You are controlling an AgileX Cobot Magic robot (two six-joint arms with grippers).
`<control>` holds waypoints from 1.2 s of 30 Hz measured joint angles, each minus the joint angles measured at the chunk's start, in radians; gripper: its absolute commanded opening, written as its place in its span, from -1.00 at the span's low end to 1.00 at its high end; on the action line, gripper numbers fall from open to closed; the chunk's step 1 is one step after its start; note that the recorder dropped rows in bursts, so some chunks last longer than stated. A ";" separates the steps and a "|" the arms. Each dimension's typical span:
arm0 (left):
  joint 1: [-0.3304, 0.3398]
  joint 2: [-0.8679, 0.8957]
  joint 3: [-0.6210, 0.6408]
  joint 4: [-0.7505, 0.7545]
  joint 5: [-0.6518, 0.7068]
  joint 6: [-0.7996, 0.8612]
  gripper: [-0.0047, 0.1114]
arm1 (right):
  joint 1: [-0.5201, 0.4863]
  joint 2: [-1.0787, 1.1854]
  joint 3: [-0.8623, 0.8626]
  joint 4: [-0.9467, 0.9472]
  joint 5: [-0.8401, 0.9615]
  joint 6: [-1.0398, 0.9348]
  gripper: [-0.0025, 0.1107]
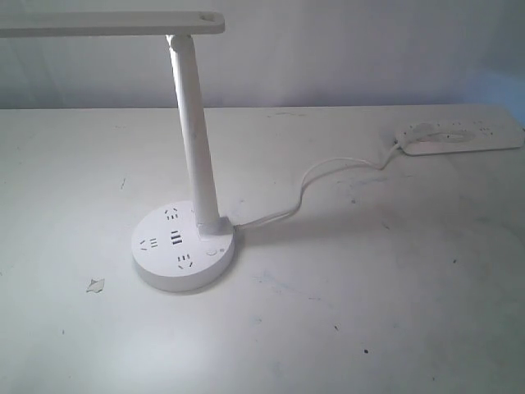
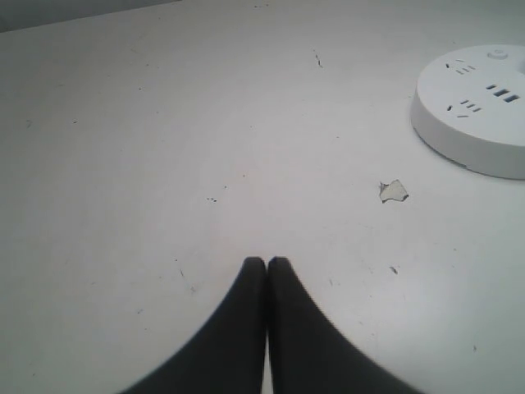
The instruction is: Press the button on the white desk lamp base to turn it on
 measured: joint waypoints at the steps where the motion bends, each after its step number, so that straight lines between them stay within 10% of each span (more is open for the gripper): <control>1: 0.000 0.000 0.000 0.000 0.000 0.000 -0.92 | 0.000 0.000 0.000 -0.030 0.000 0.000 -0.96; 19: 0.000 0.000 0.000 0.000 0.000 0.000 -0.92 | 0.000 0.000 0.000 -0.235 -0.014 0.006 -0.96; 36: 0.000 0.000 0.000 0.000 0.000 0.000 -0.92 | 0.000 0.000 0.000 -0.132 0.309 0.611 -0.96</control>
